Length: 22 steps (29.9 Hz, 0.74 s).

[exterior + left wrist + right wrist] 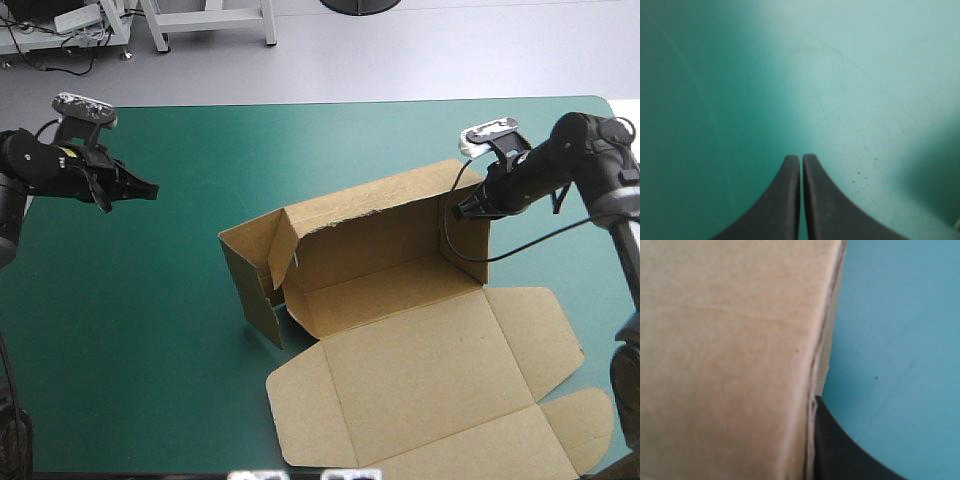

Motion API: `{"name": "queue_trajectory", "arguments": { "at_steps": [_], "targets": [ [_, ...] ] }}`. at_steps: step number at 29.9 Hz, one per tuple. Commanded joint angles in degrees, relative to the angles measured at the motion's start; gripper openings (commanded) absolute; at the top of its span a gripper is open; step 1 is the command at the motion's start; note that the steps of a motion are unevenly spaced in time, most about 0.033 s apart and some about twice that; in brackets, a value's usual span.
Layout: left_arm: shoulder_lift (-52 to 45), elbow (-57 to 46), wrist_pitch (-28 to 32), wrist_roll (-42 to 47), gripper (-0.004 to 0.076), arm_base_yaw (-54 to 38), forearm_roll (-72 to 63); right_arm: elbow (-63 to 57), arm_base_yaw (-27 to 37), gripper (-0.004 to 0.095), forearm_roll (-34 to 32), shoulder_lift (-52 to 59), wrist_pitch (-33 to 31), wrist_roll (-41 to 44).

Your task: Fold the box

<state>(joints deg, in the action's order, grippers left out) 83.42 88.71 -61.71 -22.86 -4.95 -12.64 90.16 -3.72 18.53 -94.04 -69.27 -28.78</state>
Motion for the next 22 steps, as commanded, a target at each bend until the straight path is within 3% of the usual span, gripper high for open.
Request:
{"name": "queue_trajectory", "arguments": {
  "at_steps": [1, 11, 22],
  "targets": [
    [-1.46, -0.78, 1.84, -0.93, 0.0015, -0.12, -1.98, 5.53, -1.14, -0.0012, 0.81, -3.34, -2.24, 1.13],
    [-1.13, -3.45, 1.54, -5.45, 0.0015, -0.02, -5.96, 16.91, -2.44, -0.0012, 1.26, -16.20, 0.61, 1.10],
    [-0.51, -3.45, 1.43, -5.70, 0.0014, -0.02, -6.47, 18.04, -4.47, 0.0029, 1.55, -20.87, 6.22, 0.35]
  ]
}}
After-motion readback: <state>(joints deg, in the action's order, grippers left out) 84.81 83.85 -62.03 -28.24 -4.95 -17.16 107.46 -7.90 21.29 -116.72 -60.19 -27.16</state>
